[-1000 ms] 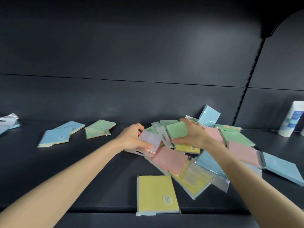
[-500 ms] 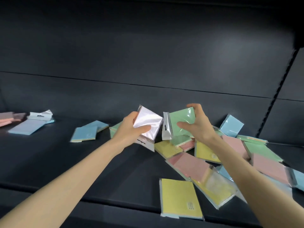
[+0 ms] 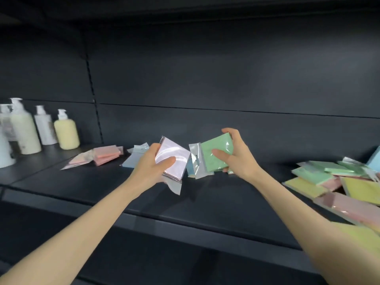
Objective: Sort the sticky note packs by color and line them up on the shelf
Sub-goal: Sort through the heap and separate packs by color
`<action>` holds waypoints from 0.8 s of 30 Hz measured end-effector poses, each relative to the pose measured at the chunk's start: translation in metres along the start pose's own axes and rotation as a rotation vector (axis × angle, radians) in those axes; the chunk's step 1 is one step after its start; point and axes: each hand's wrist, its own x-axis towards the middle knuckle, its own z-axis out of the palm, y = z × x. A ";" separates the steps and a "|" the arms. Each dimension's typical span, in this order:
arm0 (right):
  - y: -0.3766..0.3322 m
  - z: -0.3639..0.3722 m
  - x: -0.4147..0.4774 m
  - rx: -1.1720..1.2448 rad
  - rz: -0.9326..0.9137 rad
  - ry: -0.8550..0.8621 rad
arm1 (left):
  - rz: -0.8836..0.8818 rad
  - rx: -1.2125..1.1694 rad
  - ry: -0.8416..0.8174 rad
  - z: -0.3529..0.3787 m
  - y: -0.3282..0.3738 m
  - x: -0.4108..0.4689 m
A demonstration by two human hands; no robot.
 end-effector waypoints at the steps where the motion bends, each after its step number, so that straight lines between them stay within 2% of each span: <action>1: -0.004 0.018 0.000 -0.001 -0.011 -0.007 | -0.003 -0.012 0.004 -0.016 -0.005 -0.003; 7: -0.038 0.107 0.005 -0.028 -0.011 -0.004 | -0.048 -0.019 -0.006 -0.103 -0.038 0.000; 15: -0.051 0.149 0.040 -0.094 -0.043 0.030 | -0.077 -0.001 -0.035 -0.153 -0.066 0.034; 24: -0.037 0.179 0.096 -0.065 -0.016 0.075 | 0.106 0.159 -0.036 -0.183 -0.085 0.086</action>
